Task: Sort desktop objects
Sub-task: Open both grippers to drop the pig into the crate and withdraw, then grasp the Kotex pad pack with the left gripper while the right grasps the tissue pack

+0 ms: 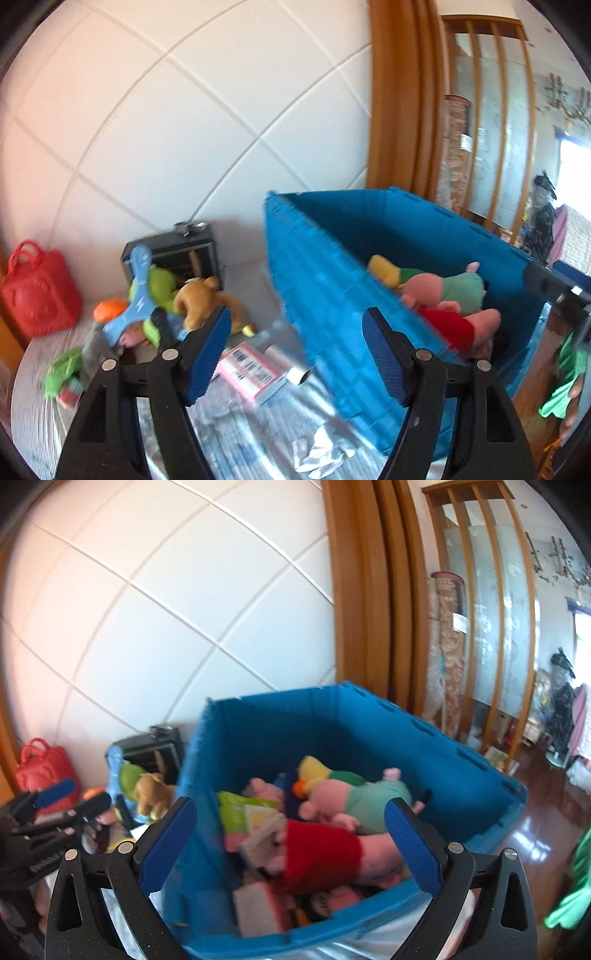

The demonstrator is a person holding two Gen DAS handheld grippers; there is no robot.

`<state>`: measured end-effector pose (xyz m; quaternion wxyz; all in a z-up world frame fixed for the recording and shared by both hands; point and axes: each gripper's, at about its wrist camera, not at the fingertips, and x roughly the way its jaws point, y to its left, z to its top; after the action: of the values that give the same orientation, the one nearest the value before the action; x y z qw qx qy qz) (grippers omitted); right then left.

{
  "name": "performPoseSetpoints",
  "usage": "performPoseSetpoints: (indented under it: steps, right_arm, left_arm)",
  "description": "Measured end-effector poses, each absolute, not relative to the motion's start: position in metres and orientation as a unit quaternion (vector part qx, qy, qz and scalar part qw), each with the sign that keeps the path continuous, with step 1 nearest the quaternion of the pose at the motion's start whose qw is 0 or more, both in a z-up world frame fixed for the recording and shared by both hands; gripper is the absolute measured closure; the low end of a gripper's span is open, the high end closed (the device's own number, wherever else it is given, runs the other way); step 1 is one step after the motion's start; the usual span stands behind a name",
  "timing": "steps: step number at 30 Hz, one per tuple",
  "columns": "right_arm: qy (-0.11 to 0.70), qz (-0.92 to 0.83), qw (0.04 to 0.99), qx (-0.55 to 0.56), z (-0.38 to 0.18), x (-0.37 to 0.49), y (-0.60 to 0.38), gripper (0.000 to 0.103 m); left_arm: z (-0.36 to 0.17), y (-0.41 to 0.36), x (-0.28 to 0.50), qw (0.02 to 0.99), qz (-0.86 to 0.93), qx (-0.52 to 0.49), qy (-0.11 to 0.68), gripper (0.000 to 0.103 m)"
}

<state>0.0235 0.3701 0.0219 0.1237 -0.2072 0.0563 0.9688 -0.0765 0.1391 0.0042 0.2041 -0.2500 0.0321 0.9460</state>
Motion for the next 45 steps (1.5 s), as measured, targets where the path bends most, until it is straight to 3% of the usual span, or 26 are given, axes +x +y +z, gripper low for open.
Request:
performPoseSetpoints:
  steps: [11, 19, 30, 45]
  right_arm:
    - [0.015, 0.994, 0.001, -0.108, 0.027, 0.005, 0.254, 0.000]
    - [0.025, 0.974, -0.088, -0.206, -0.014, -0.065, 0.190, 0.000]
    - [-0.005, 0.929, -0.059, -0.366, -0.118, -0.157, 0.169, 0.000]
    - [-0.033, 0.854, -0.026, -0.519, -0.235, -0.277, 0.190, 0.000]
  left_arm:
    - [-0.050, -0.008, -0.086, 0.076, 0.954, -0.291, -0.023, 0.030]
    - [-0.110, -0.115, -0.108, -0.002, 0.926, -0.375, -0.053, 0.030]
    - [-0.203, -0.237, -0.152, -0.108, 0.883, -0.454, -0.054, 0.030]
    - [-0.275, -0.289, -0.312, -0.076, 0.835, -0.544, 0.034, 0.030]
